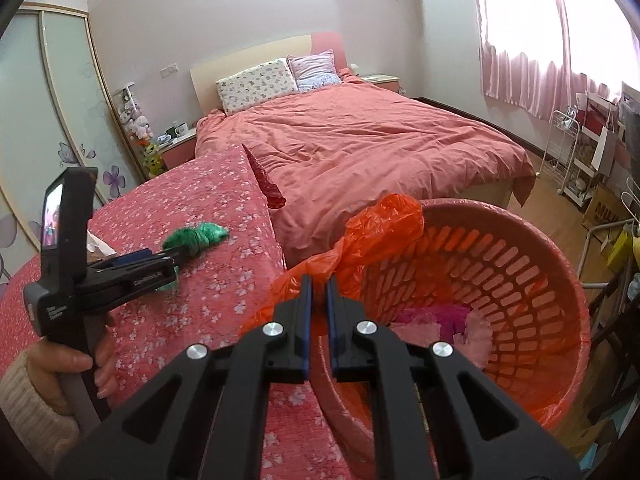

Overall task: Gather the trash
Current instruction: 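Grasp the orange bag with the right tool while the left tool grasps the green bag, then carry the orange bag and green bag over the orange basket with both tools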

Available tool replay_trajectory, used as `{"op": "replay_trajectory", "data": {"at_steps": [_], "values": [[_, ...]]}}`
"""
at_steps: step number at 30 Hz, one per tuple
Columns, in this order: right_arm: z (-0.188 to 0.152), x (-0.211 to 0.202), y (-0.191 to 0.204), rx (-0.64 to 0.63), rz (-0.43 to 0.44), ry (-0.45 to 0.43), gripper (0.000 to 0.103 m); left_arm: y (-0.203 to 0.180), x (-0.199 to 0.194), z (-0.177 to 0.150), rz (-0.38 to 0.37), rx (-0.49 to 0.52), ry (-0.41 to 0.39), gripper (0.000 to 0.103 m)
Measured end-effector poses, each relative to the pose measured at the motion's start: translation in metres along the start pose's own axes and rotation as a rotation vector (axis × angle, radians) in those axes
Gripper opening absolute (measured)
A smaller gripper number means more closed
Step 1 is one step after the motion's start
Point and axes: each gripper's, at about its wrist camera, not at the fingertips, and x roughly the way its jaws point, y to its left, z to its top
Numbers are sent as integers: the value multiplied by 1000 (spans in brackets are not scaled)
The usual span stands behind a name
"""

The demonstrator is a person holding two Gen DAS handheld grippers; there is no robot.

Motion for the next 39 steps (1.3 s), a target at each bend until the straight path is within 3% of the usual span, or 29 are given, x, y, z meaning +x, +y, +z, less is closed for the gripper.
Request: {"op": "replay_trajectory", "data": {"at_steps": [2,3,8,18,28,39], "values": [[-1,1,-2,5,1,0,8,-1,-1,-2,9,1,-1,45],[-1,1,-3,8,2,0,8,-1,-2,-2,1,0,-2,32],[-2,-3,-5,15,1,-8,8,-1,-7,-2,-4,-1,-16,13],[0,-26,-21,40,-16,-51,8,-15,-43,-6,-58,2,-83,11],[-1,-56,-47,65,-61,-98,8,-63,-81,-12,-182,64,-126,11],[-10,-73,-82,93,-143,-117,8,-116,-87,-21,-294,122,-117,11]]}}
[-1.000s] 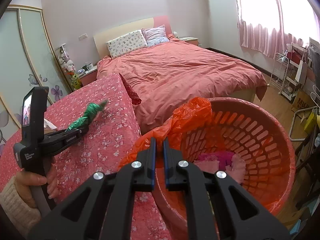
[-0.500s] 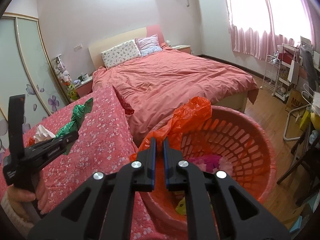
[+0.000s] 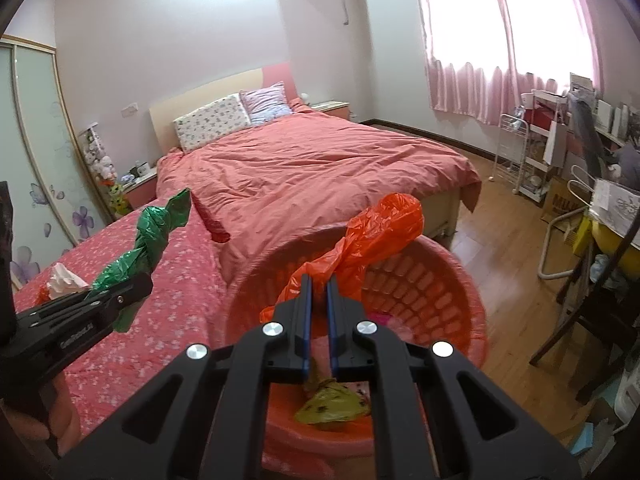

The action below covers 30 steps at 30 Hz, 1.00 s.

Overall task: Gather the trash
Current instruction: 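Carry the orange bag and green bag over the orange basket with both tools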

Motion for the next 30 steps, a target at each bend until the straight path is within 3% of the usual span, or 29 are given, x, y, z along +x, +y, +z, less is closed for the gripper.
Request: {"op": "replay_trajectory", "data": {"at_steps": [9,30], "values": [[-2,5,-26,33,-29,6,8,-32,15,-6,-59,32,29,10],[-9,22,-57,83,-40,33,8,-64,39,-15,-105,77,93,11]]}}
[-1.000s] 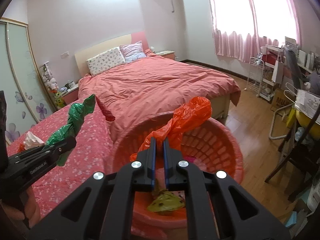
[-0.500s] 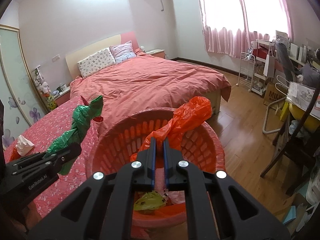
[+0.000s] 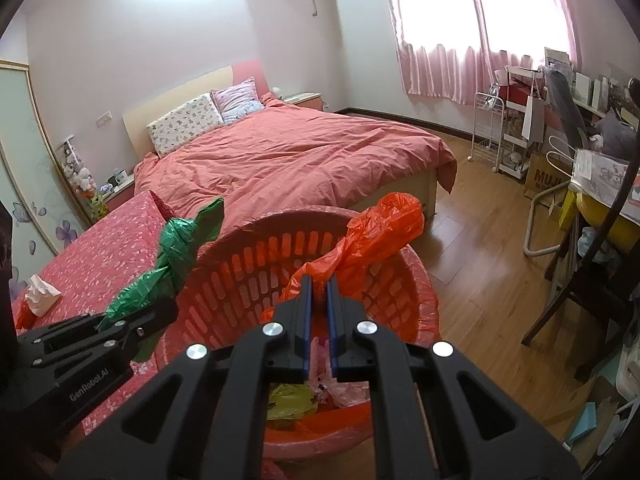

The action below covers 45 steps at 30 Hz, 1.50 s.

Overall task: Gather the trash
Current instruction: 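Carry the orange bag and green bag over the orange basket with both tools, then open both tools to drop the bags into the basket, then move both tools back to the bed and grasp the white tissue bag with the right tool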

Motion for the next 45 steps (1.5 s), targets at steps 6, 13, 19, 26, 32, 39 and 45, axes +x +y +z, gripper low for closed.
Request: {"op": "replay_trajectory", "data": {"at_steps": [6,13,19,26,32,39,45], "values": [[1,1,0,11,11,-3,8,-1,4,0,8,2,11,11],[3,-2,0,11,30,-19,12,-4,6,2,9,-1,13,11],[3,-4,-5,39,34,-26,30,0,7,-2,23,-14,18,40],[4,-10,2,22,10,-43,45,21,-3,-6,72,-45,4,51],[7,-17,38,-47,41,-63,63,58,-29,-11,147,-83,-36,63],[4,-10,113,-148,139,-39,70,135,-81,-32,308,-182,-99,68],[-9,3,200,-241,256,17,72,208,-131,-59,446,-298,-127,69]]}}
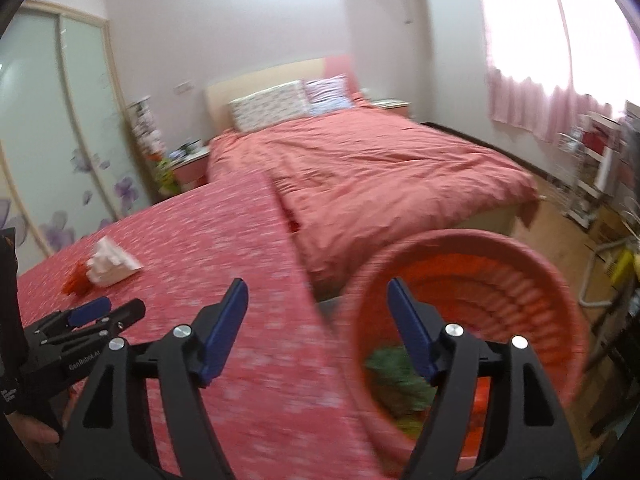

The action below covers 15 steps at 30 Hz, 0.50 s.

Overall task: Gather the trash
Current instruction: 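Move both tools back to the bed and grasp the white tissue bag with the right tool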

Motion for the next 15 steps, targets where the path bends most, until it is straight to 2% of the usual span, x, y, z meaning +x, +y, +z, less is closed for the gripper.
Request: {"op": "replay_trajectory", "data": {"at_steps": [3,7,10,15], "values": [[2,18,48,-61,54,20,78,41,-9,-2,74,-52,-10,69],[1,42,109,-127,107,50,81,92,-21,-7,186,-97,-63,69],[2,64,151,-156,159,76,82,125,-27,-10,242,-130,-76,69],[9,98,213,-181,216,102,82,163,-30,-11,286,-172,-75,76]]}}
